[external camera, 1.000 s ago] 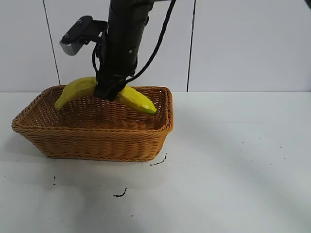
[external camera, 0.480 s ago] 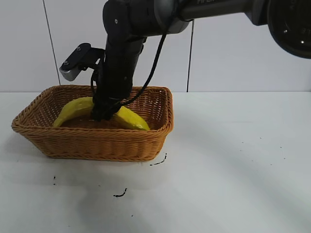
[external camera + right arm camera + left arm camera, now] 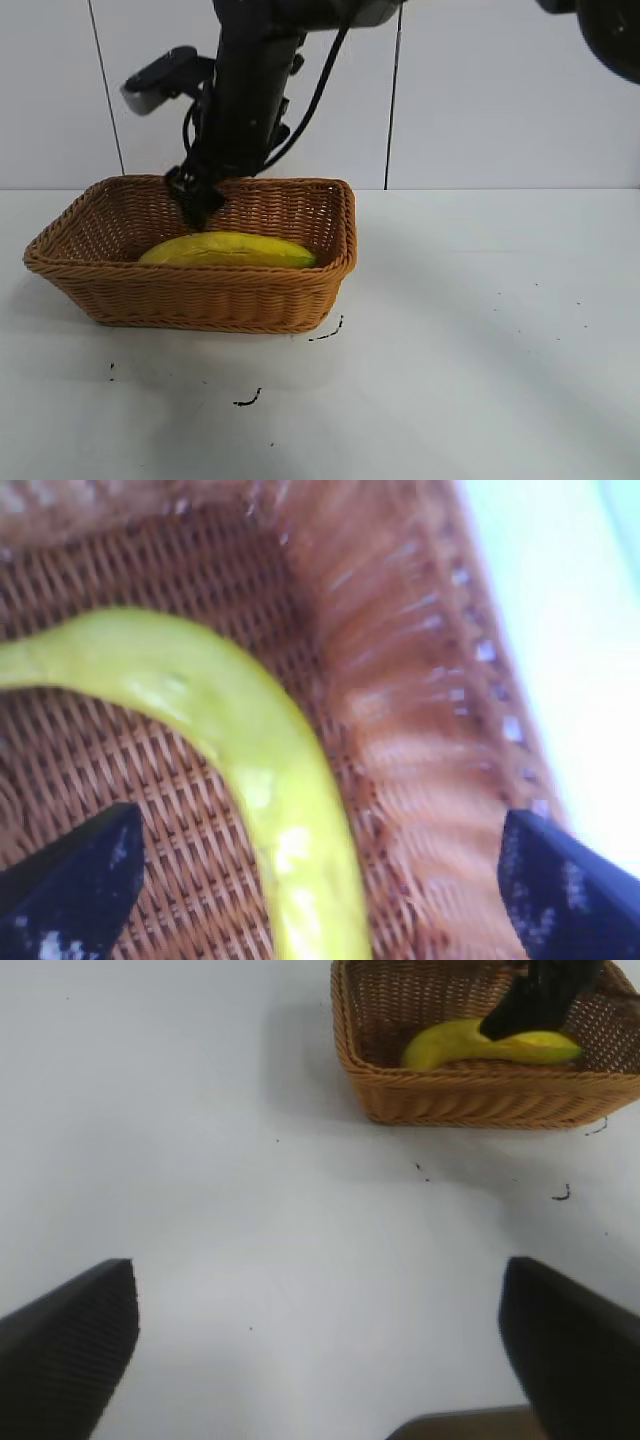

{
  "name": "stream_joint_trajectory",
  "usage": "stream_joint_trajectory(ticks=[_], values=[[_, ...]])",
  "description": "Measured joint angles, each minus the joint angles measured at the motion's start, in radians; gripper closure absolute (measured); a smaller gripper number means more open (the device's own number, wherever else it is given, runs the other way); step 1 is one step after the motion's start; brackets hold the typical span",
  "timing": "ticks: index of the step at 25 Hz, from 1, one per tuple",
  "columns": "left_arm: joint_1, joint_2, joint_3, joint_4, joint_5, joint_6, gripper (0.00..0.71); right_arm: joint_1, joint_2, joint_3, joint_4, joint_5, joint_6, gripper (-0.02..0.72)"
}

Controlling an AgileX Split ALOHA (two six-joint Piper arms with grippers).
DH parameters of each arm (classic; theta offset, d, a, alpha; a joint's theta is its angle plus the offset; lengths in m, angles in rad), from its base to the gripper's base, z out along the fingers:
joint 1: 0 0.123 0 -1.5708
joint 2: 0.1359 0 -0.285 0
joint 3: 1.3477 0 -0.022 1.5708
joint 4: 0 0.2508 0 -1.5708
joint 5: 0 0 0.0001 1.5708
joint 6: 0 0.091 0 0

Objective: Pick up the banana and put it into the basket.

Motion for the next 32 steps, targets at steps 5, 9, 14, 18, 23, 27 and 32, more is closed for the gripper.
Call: stream_joint_trajectory(ticks=[5, 9, 14, 18, 23, 27, 32], values=[[0.0, 0.0, 0.0, 0.0, 0.0, 0.0, 0.015, -0.118, -0.001, -0.012, 0.006, 0.03, 0.16, 0.014], [0.0, 0.0, 0.0, 0.0, 0.0, 0.0, 0.015, -0.217, -0.001, -0.012, 0.0, 0.043, 0.17, 0.014], [0.0, 0.0, 0.0, 0.0, 0.0, 0.0, 0.015, -0.339, -0.001, -0.012, -0.024, 0.088, 0.135, 0.014], [0.0, 0.0, 0.0, 0.0, 0.0, 0.0, 0.015, -0.448, -0.001, -0.012, -0.038, 0.132, 0.123, 0.014], [0.0, 0.0, 0.0, 0.0, 0.0, 0.0, 0.015, -0.567, -0.001, -0.012, -0.036, 0.134, 0.122, 0.014], [0.0, 0.0, 0.0, 0.0, 0.0, 0.0, 0.015, -0.611, -0.001, -0.012, -0.005, 0.141, 0.122, 0.014], [0.0, 0.0, 0.0, 0.0, 0.0, 0.0, 0.015, -0.615, -0.023, 0.019, 0.012, 0.142, 0.121, 0.014]])
